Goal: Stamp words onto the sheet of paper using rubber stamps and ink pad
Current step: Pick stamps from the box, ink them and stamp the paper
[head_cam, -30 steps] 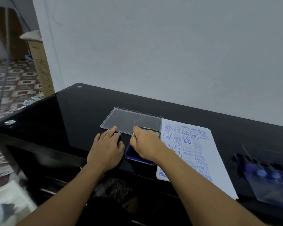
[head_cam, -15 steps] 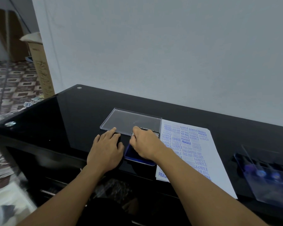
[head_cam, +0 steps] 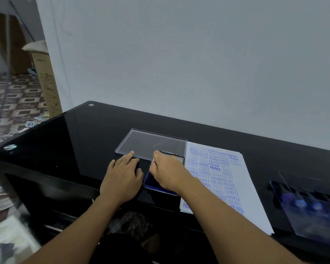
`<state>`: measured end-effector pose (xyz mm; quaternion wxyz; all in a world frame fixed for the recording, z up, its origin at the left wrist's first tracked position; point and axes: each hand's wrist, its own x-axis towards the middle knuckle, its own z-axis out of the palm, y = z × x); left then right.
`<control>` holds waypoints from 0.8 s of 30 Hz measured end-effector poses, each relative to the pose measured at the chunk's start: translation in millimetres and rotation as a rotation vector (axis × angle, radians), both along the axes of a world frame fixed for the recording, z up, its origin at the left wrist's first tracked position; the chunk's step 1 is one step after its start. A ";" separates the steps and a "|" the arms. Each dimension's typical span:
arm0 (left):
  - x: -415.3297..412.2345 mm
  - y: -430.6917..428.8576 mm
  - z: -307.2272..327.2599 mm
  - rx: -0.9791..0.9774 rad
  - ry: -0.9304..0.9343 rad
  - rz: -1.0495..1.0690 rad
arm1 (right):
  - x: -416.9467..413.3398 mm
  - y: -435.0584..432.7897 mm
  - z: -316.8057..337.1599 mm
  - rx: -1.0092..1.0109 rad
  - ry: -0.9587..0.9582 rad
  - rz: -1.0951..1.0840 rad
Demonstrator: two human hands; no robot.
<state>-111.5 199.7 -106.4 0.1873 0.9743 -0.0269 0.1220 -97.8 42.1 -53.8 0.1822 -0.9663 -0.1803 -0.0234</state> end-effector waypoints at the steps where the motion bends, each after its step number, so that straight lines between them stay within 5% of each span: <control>1: 0.0 0.1 0.1 -0.001 0.000 0.000 | 0.1 -0.1 -0.1 -0.001 -0.003 0.001; 24: -0.1 -0.2 -0.4 0.004 -0.004 -0.001 | 3.2 -0.4 4.5 0.009 0.019 0.001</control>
